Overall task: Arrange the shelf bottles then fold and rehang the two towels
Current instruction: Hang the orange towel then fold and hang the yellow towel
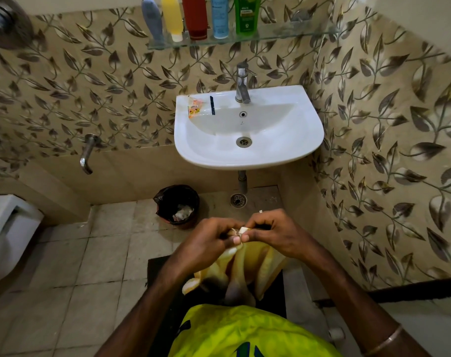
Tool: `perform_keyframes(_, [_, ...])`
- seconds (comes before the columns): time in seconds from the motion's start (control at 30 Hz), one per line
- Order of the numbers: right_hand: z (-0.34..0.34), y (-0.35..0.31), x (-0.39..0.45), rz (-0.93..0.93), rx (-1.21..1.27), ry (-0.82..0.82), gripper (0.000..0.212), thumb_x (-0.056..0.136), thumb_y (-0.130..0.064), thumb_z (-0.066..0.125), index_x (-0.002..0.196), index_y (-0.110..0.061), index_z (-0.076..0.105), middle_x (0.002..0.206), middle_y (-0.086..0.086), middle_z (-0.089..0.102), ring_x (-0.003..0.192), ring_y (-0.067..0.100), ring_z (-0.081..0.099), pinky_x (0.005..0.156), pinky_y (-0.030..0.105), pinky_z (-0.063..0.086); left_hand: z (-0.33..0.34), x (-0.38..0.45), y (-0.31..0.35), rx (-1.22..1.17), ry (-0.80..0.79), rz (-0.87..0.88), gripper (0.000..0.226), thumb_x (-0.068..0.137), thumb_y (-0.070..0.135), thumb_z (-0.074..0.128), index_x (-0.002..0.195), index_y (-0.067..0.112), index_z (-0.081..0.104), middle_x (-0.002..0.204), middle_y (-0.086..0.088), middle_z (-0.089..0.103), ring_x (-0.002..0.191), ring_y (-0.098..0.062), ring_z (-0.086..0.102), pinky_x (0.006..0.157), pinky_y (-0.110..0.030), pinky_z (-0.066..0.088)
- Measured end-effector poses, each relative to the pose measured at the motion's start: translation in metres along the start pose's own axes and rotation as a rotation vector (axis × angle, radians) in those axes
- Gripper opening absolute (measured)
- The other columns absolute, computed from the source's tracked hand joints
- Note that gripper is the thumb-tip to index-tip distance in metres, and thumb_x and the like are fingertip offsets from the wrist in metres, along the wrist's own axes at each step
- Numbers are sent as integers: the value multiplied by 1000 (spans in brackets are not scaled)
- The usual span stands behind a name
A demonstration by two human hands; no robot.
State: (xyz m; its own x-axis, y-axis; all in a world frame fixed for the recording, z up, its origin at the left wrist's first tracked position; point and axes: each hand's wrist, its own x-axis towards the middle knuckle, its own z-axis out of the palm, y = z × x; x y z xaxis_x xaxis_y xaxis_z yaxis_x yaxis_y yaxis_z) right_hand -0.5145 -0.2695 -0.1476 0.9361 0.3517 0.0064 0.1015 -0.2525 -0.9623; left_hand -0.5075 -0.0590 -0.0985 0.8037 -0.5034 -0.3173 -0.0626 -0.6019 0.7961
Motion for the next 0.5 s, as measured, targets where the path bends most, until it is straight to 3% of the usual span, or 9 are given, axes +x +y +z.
perform_keyframes(0.1, [2,-2,1,3,-7,-22,6,80,-23,84,82,-24,79,73,-3,71,69,7,61,60,25,44,1,2,3,129,73,-15,11,92,24,68,101,19,72,92,-1,72,88,-16,67,81,-50,56])
perform_keyframes(0.27, [-4,6,-1,63,-11,-48,9,78,-23,85,81,-26,77,74,-7,71,70,3,63,62,22,45,-4,-3,9,181,122,-14,10,92,18,66,100,21,71,92,5,70,87,-10,65,81,-45,57])
perform_keyframes(0.33, [-7,12,-3,113,7,-43,7,79,-26,85,82,-24,79,78,-3,75,73,7,67,65,28,50,-9,-8,8,159,122,-21,9,93,19,66,100,22,70,92,7,69,87,-8,65,81,-42,58])
perform_keyframes(0.5, [-18,27,-7,150,19,66,30,74,-45,81,86,-18,80,84,10,77,77,16,69,71,39,52,-17,-17,9,124,126,-8,9,93,20,65,97,26,70,92,8,70,88,-5,64,80,-37,58])
